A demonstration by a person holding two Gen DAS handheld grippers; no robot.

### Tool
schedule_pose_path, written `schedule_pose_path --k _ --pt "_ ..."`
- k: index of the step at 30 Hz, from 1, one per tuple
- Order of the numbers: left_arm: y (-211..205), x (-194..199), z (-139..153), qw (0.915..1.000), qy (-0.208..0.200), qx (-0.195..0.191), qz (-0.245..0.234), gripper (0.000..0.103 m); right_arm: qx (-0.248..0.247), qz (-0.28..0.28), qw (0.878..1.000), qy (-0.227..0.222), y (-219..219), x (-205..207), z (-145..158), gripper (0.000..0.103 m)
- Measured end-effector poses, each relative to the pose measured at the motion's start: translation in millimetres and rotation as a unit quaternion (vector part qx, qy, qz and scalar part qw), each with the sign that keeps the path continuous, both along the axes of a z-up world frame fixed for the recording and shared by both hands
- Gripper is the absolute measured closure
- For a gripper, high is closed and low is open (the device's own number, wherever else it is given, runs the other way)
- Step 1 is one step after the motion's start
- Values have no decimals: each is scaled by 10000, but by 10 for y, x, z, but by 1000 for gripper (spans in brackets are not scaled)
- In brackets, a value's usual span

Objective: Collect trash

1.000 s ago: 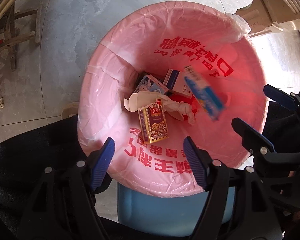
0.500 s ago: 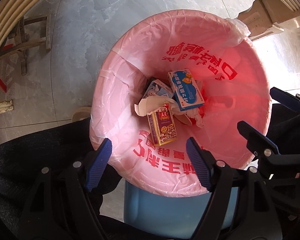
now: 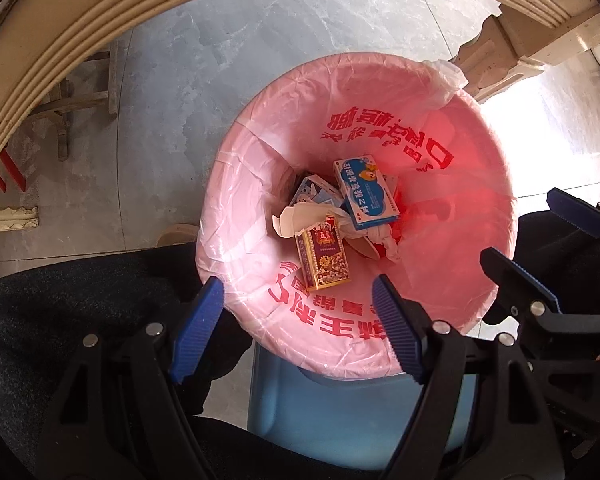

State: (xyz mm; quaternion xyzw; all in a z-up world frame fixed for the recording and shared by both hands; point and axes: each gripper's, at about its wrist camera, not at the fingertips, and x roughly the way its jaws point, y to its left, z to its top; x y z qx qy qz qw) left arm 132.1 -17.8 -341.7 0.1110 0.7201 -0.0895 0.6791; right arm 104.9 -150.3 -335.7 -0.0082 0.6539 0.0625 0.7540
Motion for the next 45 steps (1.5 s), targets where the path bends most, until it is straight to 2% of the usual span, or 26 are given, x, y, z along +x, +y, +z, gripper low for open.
schedule_pose_path --k 7,11,15,20,24,29,33,38,43,45 --pt "-2 -164 370 9985 -518 2 174 28 -137 -205 9992 -324 -56 -171 376 23" --pt "1 -281 738 9944 -980 -178 365 28 -226 -351 9953 -872 -112 -312 792 23" --pt "-22 -394 1214 9843 -1650 -302 545 28 -306 -537 9861 -1540 -168 -451 1296 23" --pt "-26 -527 1831 9666 -2385 -552 758 28 -435 -693 9671 -2410 -206 -666 1921 23" --pt "-7 -632 2362 9429 -3123 -716 913 28 -550 -828 9399 -3267 -221 -874 2477 7" --pt "-12 -831 2859 9107 -3932 -731 1035 20 -713 -950 9047 -4091 -198 -1118 3048 7" --pt "-1 -954 3148 8947 -4258 -807 1081 17 -763 -1046 8842 -4488 -178 -1294 3335 7" --pt "7 -1147 3447 8741 -4680 -719 1083 16 -682 -1157 8702 -4740 -170 -1468 3596 7" --pt "29 -1311 3679 8620 -4882 -756 1136 11 -489 -1262 8648 -4835 -194 -1619 3773 7" --pt "17 -1363 3729 8609 -4916 -742 1075 11 -517 -1287 8632 -4855 -199 -1667 3821 7"
